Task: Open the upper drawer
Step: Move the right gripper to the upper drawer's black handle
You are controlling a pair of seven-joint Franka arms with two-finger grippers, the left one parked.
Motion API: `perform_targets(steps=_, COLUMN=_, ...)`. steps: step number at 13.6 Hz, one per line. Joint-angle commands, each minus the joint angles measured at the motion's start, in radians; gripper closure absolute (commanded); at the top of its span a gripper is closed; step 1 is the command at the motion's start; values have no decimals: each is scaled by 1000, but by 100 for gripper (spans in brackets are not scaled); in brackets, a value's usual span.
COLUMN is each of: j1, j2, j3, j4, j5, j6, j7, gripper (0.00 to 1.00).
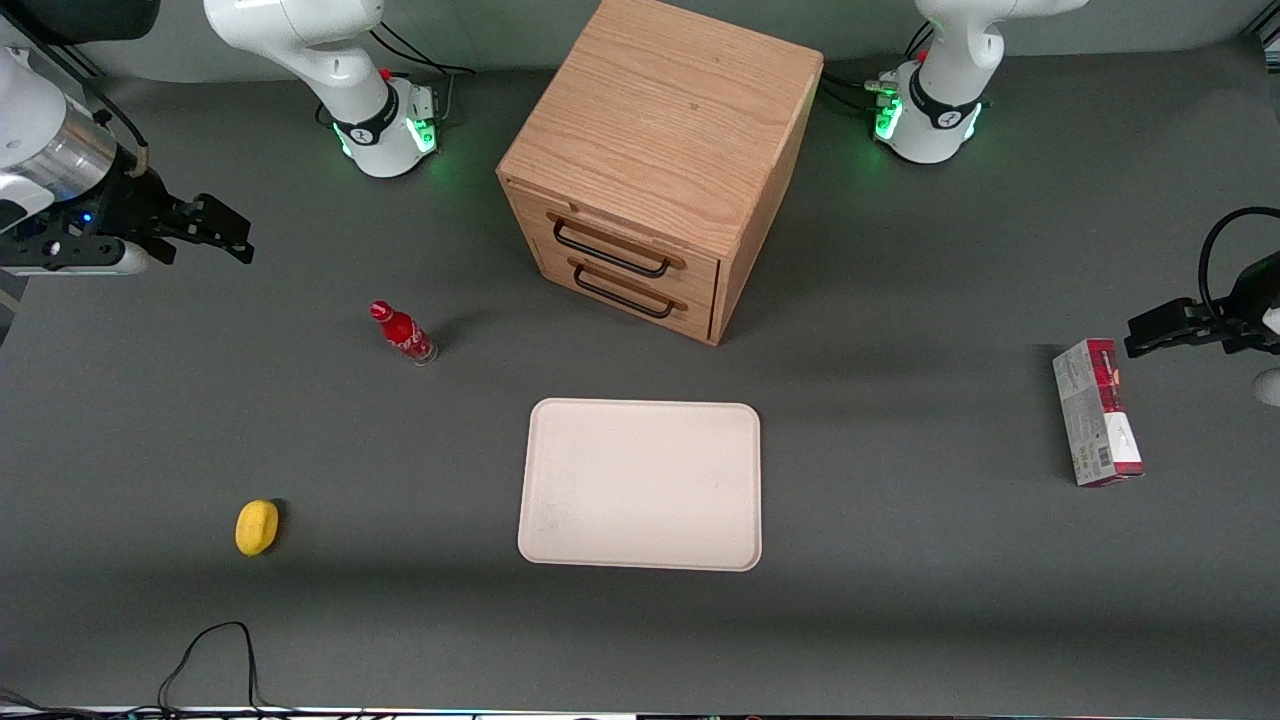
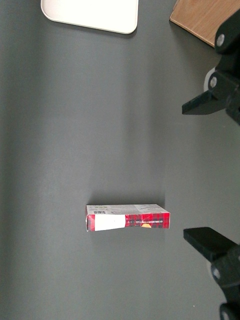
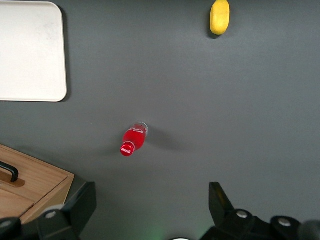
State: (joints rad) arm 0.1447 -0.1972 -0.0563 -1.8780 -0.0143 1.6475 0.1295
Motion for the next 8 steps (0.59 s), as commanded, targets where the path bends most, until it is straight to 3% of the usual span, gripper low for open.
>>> perform_targets(steps=1, j1=9, j2=22, j3=4, j4=33, j5=-18, j6=-11, j7=21, gripper=0)
perform_targets(steps=4, j1=9, j2=109, j3=28, j4=119, j5=-4, j6=-11, j7=28, gripper=0)
perform_targets(steps=6, j1=9, j2=239, j3=122, j4=270, j5=17, j6=-23, j7=22, gripper=0)
perform_targets(steps=8, j1=9, j2=301, j3=269, j4=354, j5=5, j6=-34, j7=21, gripper=0)
